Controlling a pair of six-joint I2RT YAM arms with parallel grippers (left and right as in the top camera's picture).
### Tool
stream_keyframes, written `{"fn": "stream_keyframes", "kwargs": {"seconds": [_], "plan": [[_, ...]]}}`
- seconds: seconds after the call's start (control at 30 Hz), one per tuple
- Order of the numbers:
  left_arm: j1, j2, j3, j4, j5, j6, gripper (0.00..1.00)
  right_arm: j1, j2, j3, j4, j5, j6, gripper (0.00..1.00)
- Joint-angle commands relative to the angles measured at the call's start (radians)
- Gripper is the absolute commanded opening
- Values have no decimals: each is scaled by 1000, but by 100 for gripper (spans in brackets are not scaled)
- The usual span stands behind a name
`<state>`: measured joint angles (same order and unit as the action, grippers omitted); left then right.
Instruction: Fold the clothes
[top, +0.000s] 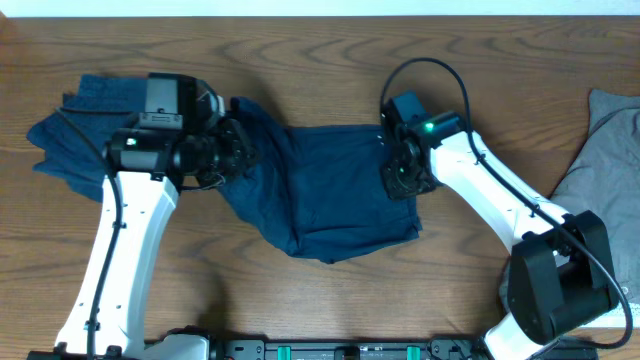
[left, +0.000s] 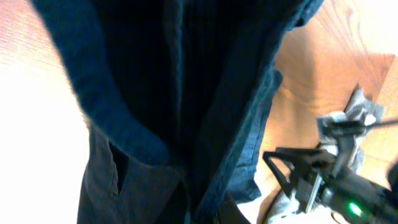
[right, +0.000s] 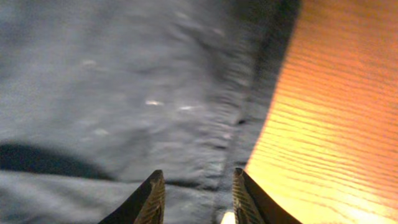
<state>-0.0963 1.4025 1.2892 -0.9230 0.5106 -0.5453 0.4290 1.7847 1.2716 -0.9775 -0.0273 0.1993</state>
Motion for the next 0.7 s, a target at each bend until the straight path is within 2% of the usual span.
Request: {"fn": "stream_keyframes", "kwargs": {"seconds": [0.0, 0.33, 0.47, 0.67], "plan": [[-56, -12, 32, 9, 21, 5, 6, -19, 18, -91, 44, 27, -21, 33], [-272, 4, 31, 188, -14, -154, 6, -1, 18, -347, 284, -6, 5, 28], [-384, 31, 31, 236, -122, -247, 6, -1, 18, -384, 309, -6, 22, 27], [-524, 100, 31, 312, -210, -311, 6, -2, 17, -384, 306, -6, 52, 27]]}}
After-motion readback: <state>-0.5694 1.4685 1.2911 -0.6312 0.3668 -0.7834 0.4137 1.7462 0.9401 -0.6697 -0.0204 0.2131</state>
